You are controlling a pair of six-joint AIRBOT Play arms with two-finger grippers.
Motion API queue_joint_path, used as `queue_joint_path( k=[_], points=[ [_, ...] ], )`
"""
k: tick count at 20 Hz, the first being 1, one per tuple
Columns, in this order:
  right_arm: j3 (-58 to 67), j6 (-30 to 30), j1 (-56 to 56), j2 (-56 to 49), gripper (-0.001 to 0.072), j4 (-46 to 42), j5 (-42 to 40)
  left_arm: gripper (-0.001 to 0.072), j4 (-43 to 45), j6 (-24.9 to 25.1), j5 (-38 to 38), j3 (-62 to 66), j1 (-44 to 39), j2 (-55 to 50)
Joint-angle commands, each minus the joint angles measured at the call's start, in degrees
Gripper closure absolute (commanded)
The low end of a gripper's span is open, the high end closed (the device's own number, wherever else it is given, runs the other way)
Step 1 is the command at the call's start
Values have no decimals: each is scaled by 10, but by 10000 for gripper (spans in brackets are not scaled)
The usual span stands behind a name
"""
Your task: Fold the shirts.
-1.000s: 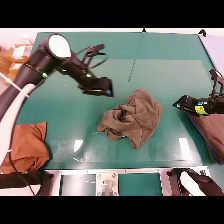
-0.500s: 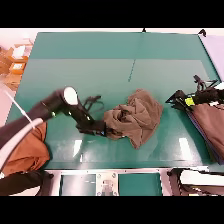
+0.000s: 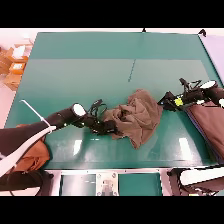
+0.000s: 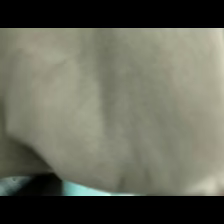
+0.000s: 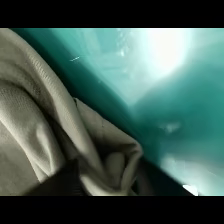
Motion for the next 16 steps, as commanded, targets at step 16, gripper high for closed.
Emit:
queue_joint_path(
  k=[16],
  points=[
    [433, 10, -11, 276, 697, 87, 82, 681, 400, -87, -250, 616, 155, 238]
  ],
)
